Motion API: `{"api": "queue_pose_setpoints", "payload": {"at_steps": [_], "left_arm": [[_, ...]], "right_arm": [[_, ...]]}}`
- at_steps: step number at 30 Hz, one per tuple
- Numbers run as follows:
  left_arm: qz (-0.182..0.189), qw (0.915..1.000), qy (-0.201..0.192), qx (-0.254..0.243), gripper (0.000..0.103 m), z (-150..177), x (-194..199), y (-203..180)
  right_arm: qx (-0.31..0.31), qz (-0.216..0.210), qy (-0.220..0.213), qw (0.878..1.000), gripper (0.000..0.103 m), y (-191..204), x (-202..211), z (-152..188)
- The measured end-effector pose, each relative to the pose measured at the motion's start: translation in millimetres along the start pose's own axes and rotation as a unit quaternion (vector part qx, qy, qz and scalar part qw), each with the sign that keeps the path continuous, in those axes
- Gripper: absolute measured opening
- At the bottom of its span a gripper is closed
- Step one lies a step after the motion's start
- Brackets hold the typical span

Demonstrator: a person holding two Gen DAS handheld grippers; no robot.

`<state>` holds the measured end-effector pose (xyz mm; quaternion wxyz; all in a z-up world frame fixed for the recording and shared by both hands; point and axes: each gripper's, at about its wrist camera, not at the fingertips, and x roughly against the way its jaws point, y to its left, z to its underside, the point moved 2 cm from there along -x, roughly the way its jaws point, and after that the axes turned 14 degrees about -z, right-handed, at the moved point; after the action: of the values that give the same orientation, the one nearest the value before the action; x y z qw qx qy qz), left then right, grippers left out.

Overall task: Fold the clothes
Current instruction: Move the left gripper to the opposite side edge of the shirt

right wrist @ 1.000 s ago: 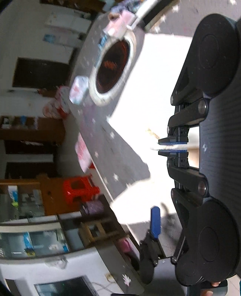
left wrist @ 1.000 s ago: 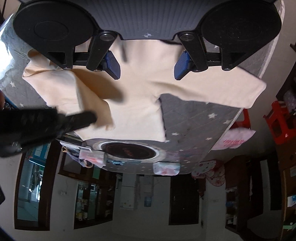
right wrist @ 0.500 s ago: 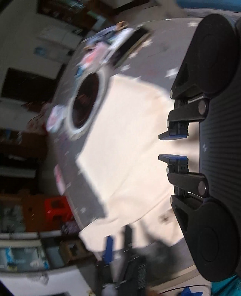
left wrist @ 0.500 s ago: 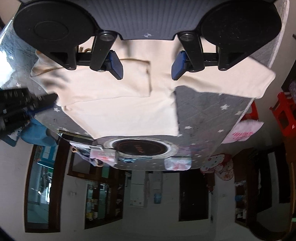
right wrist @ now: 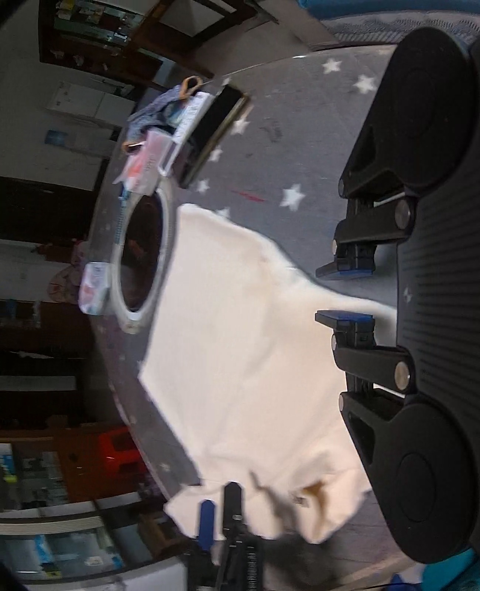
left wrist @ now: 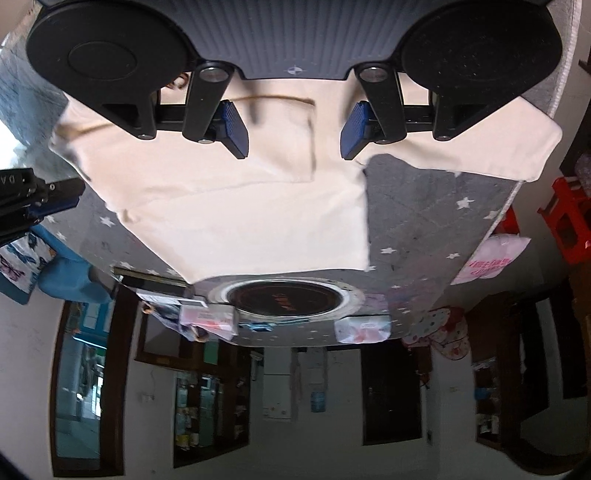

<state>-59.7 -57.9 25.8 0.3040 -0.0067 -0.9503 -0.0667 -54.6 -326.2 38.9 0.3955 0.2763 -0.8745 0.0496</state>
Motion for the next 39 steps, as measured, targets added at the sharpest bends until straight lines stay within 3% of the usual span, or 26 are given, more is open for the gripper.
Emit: {"api": "queue_pose_setpoints", "payload": {"at_steps": [4,8,19,21,22,23,26,33,36,39], "left_arm": [[-0.018,0.9998,0.007,0.008,0.058,0.5,-3.2,11.8],[-0.026,0.9995,0.012,0.016,0.059,1.0,-6.3,25.9],[-0.04,0.9982,0.031,0.031,0.06,8.5,-16.7,42.5],[-0.042,0.998,0.035,0.031,0.06,9.6,-17.9,43.4],[-0.044,0.9978,0.037,0.031,0.06,10.0,-19.0,43.8],[-0.047,0.9976,0.04,0.03,0.06,10.4,-20.2,44.3],[-0.05,0.9971,0.045,0.033,0.06,13.1,-23.5,47.7],[-0.06,0.9968,0.045,0.027,0.061,15.8,-25.5,49.4],[-0.064,0.9962,0.047,0.035,0.061,12.3,-21.7,50.7],[-0.057,0.9972,0.021,0.042,0.061,3.9,-6.2,47.3]], "right_arm": [[0.022,-0.016,-0.008,1.0,0.019,-0.5,-15.1,-15.9],[0.048,-0.04,0.002,0.998,0.031,-3.1,-28.0,-23.5],[0.081,-0.12,0.051,0.988,0.03,-20.0,-50.2,-30.0],[0.081,-0.129,0.06,0.986,0.024,-23.2,-51.2,-30.0],[0.081,-0.133,0.065,0.986,0.013,-25.0,-51.1,-29.9],[0.08,-0.135,0.068,0.985,0.009,-27.0,-49.7,-30.1],[0.077,-0.135,0.069,0.985,0.004,-32.8,-40.9,-30.9],[0.048,-0.107,0.052,0.992,0.004,-39.1,-35.2,-24.5],[0.066,-0.084,0.044,0.993,0.016,-28.3,-31.9,-23.4],[0.103,-0.072,0.032,0.991,0.017,-5.9,-22.4,-21.1]]}}
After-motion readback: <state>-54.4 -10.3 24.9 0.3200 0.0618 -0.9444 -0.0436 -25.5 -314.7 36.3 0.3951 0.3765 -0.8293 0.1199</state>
